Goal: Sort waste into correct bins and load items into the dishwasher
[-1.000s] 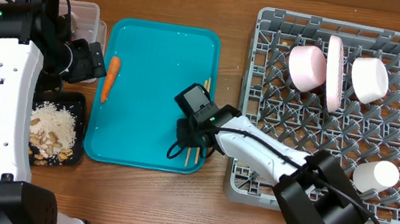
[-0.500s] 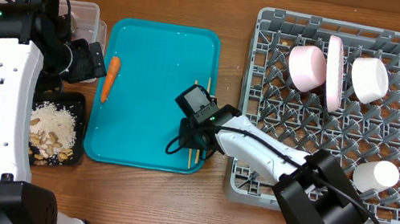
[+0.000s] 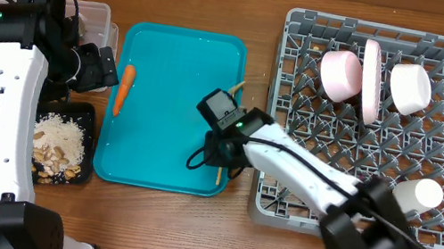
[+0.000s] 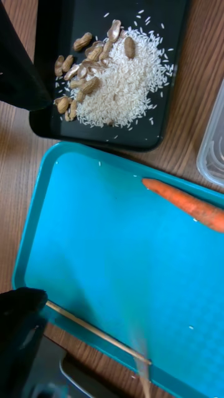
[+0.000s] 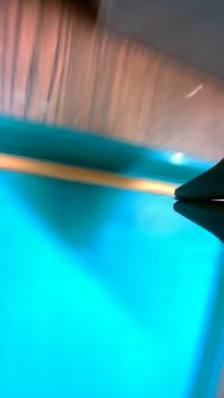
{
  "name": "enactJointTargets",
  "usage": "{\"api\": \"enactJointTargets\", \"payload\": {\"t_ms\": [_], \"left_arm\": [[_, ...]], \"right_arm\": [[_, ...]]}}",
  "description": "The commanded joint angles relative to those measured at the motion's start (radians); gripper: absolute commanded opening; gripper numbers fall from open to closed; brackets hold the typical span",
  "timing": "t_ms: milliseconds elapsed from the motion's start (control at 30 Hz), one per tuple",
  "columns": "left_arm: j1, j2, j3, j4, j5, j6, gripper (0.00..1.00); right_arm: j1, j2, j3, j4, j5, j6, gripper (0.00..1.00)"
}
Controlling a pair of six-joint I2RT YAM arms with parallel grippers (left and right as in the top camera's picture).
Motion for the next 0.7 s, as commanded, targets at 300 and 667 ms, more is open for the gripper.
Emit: {"api": "enactJointTargets", "payload": {"t_ms": [300, 667], "left_arm": [[-0.007, 0.000, -0.005, 0.000, -0.006, 0.020, 0.93], [-0.007, 0.000, -0.005, 0.001, -0.003, 0.019, 0.93]], "right_arm": [[-0.118, -0.246, 0.058, -0.135, 0.058, -0.092, 0.09], [-0.058, -0.023, 0.058, 0.026, 0.007, -0.069, 0.28]]}}
